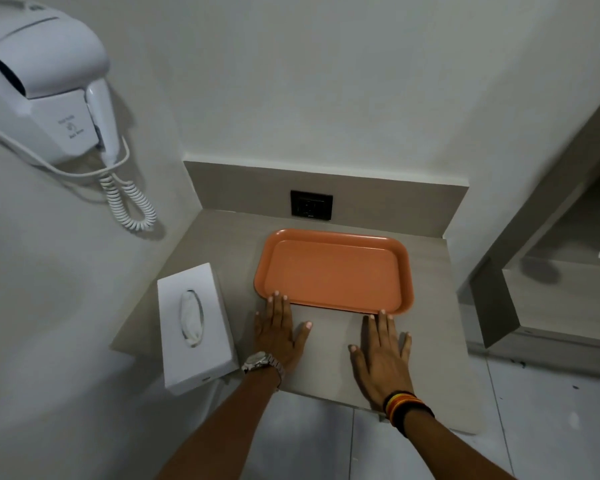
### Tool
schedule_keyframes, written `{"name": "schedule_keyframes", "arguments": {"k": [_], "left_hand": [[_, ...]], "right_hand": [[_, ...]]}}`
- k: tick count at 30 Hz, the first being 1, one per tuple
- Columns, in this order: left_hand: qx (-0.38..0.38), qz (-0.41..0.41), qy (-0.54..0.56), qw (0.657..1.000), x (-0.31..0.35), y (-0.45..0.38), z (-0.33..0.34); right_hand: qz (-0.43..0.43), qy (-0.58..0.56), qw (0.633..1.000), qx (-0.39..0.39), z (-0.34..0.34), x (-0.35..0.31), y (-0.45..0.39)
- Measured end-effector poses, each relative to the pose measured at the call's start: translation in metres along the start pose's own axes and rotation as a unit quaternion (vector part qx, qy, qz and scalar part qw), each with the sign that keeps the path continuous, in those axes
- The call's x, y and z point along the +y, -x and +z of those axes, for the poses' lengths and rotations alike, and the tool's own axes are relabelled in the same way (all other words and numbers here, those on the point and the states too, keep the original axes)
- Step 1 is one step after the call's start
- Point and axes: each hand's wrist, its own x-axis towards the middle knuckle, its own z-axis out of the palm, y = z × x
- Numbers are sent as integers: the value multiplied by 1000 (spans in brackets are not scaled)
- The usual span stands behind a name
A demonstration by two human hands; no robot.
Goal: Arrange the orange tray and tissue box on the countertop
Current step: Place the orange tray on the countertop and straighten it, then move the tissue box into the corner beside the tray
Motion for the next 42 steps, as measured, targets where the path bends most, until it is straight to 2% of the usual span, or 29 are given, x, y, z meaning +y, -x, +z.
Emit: {"name": "schedule_keyframes", "arguments": {"k": [9,15,19,26,28,33,36,38,42], "left_hand": [[-30,15,-13,999,-6,-52,-19],[-43,19,-10,999,-5,-59,-24],[-4,1,22,1000,-8,-46,-32],[121,-95,65,986,-31,12,-77],[157,-134,69,976,-43,36,-88],[191,-258,122,939,-72,89,-99],[185,-308,177,916,-90,105,-98],[178,-329,230,898,-99,106,-98],[173,-391,423,799,-115,94,-107]], "right_hand": [[28,-8,1000,10,1,-13,-40],[38,-19,999,-5,-3,-15,-49],[10,-48,999,-5,-12,-28,-47],[-127,-103,986,-33,-32,-97,-61],[-166,-111,978,-57,-32,-121,-63],[-228,-159,952,-127,-19,-175,-59],[-209,-214,931,-211,-3,-203,-51],[-171,-258,920,-240,6,-219,-42],[-107,-367,883,-272,19,-238,-30]]}}
